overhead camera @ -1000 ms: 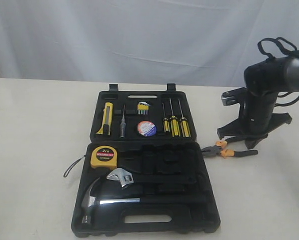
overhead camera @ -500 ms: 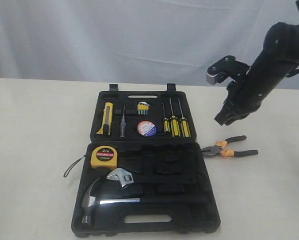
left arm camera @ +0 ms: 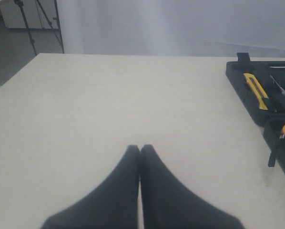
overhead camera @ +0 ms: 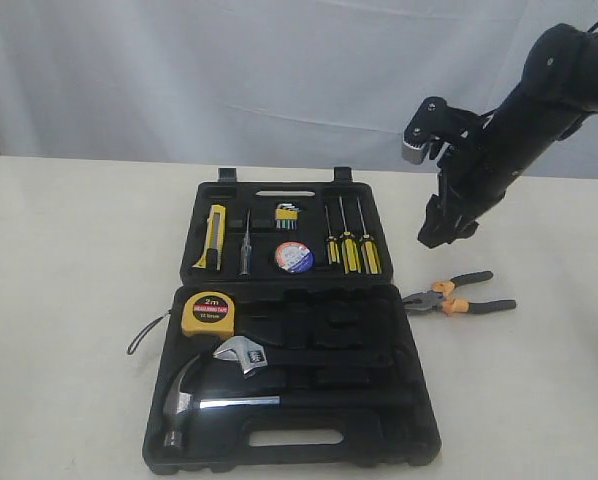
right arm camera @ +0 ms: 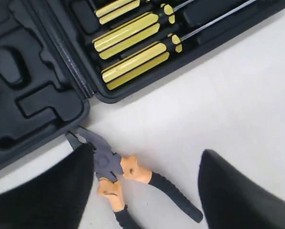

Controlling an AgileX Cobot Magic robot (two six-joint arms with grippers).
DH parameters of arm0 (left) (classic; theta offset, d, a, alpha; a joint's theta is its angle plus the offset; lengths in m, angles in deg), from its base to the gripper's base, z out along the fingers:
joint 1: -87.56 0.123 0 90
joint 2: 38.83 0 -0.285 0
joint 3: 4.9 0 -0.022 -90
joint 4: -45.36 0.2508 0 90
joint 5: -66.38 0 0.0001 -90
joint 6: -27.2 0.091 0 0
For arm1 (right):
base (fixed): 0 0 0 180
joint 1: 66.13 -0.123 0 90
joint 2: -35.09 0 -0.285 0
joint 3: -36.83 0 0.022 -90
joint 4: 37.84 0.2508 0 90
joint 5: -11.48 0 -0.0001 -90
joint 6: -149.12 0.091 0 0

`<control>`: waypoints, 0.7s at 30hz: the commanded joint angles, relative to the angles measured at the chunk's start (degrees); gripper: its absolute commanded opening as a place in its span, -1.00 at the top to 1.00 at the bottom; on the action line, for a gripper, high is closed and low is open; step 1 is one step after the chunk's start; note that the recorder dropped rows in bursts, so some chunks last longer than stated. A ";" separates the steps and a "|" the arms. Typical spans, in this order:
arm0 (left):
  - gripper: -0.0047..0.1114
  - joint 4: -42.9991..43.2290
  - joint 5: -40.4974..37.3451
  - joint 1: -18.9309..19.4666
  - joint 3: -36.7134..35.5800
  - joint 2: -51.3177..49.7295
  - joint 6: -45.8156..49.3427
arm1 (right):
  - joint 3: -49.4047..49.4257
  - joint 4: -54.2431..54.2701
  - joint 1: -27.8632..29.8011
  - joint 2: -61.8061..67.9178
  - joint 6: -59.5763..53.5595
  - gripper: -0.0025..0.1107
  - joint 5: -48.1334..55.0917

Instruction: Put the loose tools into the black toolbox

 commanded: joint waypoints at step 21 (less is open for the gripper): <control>0.92 0.00 0.62 -0.15 -0.05 0.07 -0.23 | -0.40 -11.76 -2.17 8.43 6.90 -0.12 1.02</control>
